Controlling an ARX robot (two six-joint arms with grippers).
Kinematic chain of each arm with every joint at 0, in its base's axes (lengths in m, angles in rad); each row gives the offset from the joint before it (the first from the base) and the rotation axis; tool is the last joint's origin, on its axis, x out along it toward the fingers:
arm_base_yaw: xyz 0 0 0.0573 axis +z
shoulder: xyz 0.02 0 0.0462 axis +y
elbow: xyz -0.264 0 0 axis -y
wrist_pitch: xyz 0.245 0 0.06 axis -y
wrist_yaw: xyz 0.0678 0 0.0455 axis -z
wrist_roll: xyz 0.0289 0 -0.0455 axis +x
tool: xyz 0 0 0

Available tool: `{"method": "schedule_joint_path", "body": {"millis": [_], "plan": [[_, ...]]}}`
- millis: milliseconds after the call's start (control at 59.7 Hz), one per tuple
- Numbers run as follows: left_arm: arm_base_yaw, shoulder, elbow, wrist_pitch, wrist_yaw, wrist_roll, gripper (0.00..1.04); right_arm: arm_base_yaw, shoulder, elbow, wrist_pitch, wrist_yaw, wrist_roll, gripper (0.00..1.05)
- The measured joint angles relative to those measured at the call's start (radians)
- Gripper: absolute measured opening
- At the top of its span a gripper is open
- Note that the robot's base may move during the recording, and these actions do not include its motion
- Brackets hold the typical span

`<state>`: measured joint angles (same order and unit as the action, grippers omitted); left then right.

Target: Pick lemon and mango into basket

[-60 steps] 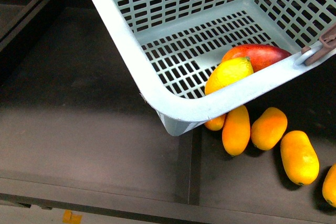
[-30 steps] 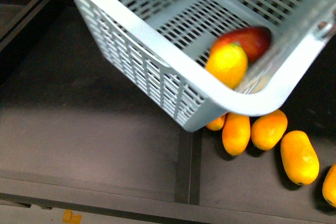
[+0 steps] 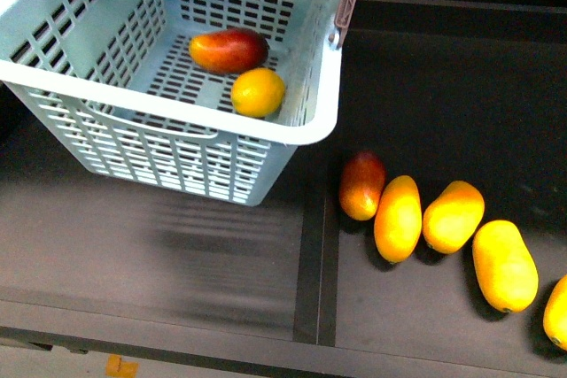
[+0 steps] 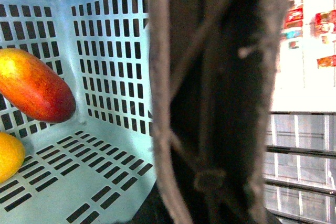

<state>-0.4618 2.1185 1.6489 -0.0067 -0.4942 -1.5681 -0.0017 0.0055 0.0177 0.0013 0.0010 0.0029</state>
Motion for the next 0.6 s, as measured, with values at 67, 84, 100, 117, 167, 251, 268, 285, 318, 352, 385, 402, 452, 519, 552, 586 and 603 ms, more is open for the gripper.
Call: {"method": "schedule_joint_path", "body": {"millis": [67,84,100,117,167,251,268,285,318,352,385,402,452,519,552,586,603], "plan": [[0.024,0.031,0.000,-0.012,0.070,-0.020,0.04,0.000,0.000,0.000,0.000,0.001,0.000,0.96],[0.030,0.040,0.000,-0.015,0.088,-0.024,0.04,0.000,0.000,0.000,0.000,0.001,0.000,0.96],[0.036,0.044,0.000,-0.016,0.103,-0.030,0.04,0.000,0.000,0.000,0.000,0.000,0.000,0.96],[0.039,0.047,0.000,-0.017,0.110,-0.031,0.04,0.000,0.000,0.000,0.000,0.000,0.000,0.96],[0.060,0.061,0.000,-0.019,0.143,-0.040,0.04,0.000,0.000,0.000,0.000,0.000,0.000,0.96],[0.099,0.081,0.003,-0.026,0.177,-0.045,0.04,0.000,0.000,0.000,0.000,0.000,0.000,0.96],[0.103,0.083,0.004,-0.027,0.180,-0.043,0.04,0.000,0.000,0.000,0.000,0.000,0.000,0.96],[0.112,0.090,0.006,-0.026,0.183,-0.040,0.04,0.000,0.000,0.000,0.000,0.000,0.000,0.96],[0.132,0.108,0.019,-0.028,0.198,-0.021,0.04,0.000,0.000,0.000,0.000,-0.001,0.000,0.96],[0.150,0.126,0.032,-0.029,0.217,0.002,0.04,0.000,0.000,0.000,0.000,-0.001,0.000,0.96],[0.166,0.142,0.039,-0.029,0.240,0.028,0.04,0.000,0.000,0.000,0.000,-0.001,0.000,0.96],[0.171,0.145,0.041,-0.029,0.250,0.034,0.04,0.000,0.000,0.000,0.000,-0.001,0.000,0.96],[0.184,0.158,0.043,-0.029,0.269,0.046,0.04,0.000,0.000,0.000,0.000,-0.001,0.000,0.96],[0.193,0.160,0.049,-0.029,0.289,0.054,0.04,0.000,0.000,0.000,0.000,-0.001,0.000,0.96],[0.195,0.161,0.049,-0.026,0.298,0.060,0.04,0.000,0.000,0.000,0.000,-0.001,0.000,0.96],[0.195,0.163,0.048,-0.022,0.306,0.066,0.04,0.000,0.000,0.000,0.000,-0.001,0.000,0.96],[0.196,0.167,0.048,-0.017,0.311,0.070,0.04,0.000,0.000,0.000,0.000,-0.001,0.000,0.96]]}}
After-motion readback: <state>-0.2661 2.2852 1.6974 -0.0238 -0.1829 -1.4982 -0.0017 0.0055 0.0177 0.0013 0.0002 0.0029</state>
